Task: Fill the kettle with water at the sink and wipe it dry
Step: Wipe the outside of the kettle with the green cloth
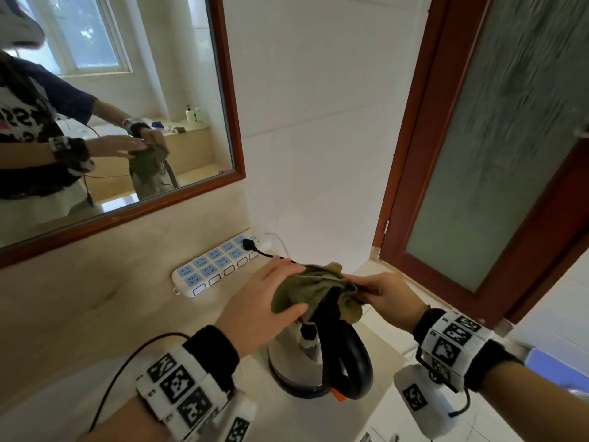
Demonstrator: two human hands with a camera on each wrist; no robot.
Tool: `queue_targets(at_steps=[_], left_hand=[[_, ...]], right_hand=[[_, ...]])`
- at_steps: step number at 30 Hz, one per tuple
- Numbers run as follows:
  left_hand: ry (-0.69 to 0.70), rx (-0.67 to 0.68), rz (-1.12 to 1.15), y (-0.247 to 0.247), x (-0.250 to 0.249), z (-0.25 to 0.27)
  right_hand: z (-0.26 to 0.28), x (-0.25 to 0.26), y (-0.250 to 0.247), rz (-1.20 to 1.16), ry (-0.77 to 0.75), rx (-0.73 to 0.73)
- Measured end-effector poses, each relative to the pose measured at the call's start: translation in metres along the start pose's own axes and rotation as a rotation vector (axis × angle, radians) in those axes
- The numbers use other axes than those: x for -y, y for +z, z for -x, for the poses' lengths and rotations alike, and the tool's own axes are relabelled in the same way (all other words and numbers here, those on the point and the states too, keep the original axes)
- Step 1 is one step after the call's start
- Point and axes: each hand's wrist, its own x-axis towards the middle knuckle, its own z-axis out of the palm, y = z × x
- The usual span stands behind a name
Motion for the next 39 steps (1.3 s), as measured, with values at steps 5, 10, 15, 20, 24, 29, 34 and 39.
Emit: queue_targets(at_steps=[5,10,15,20,24,29,34,39], left_hand=[[0.009,0.050,-0.052,0.008,0.002,-0.008],[-0.040,0.123,0.026,0.013,0.003,-0.015],[-0.077,0.006,0.123,0.007,0.005,-0.022],[-0.135,-0.072,0.173,0.006,0.007,-0.027],[-0.121,0.038,0.139,0.012,0.008,-0.021],[-0.133,0.099,0.096,0.011,0.005,-0.021],[-0.149,0.101,0.073,0.009,0.001,-0.024],[-0.147,0.075,0.098,0.013,0.003,-0.021]], right_hand=[[0.002,-0.031,0.029,0.171,0.152,0.126],[0.012,-0.035,0.039,-0.037,0.232,0.117],[-0.004,-0.027,0.012,-0.364,0.142,0.090],[-0.011,-0.026,0.017,-0.158,0.117,0.236],[0.003,-0.048,0.043,-0.202,0.252,0.308],[-0.002,-0.032,0.019,-0.456,0.216,0.225],[-0.012,-0.007,-0.004,-0.339,0.097,0.244],[-0.010,-0.023,0.019,-0.171,0.160,0.294]])
